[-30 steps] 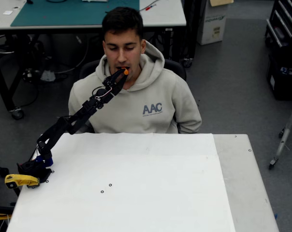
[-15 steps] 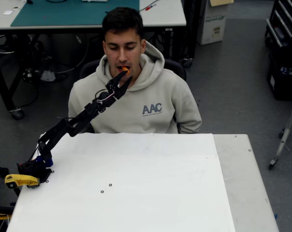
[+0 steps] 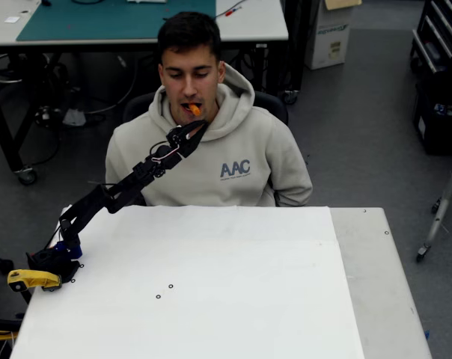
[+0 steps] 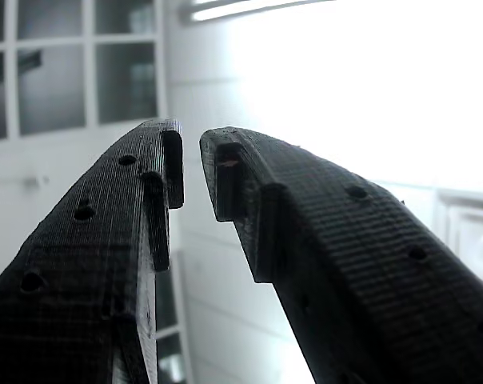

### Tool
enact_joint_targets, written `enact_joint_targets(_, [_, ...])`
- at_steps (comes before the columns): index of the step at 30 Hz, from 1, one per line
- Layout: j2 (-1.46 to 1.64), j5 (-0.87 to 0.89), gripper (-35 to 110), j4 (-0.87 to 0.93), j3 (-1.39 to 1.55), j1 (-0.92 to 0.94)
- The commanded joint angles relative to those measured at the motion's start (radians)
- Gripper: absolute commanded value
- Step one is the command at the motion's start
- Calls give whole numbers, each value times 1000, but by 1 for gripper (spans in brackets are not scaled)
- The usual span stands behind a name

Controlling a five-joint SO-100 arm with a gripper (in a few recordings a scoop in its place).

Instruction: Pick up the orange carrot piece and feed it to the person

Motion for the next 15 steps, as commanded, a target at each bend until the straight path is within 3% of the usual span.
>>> enact_joint_targets(1, [44,-8,-3,-23,-8,14])
enact_joint_targets(4, [58,34,-3,-23,41,9])
enact_joint_targets(9, [94,249,-3,-37,284,8])
enact_joint_targets(15, [347,387,-3,-37,572,18])
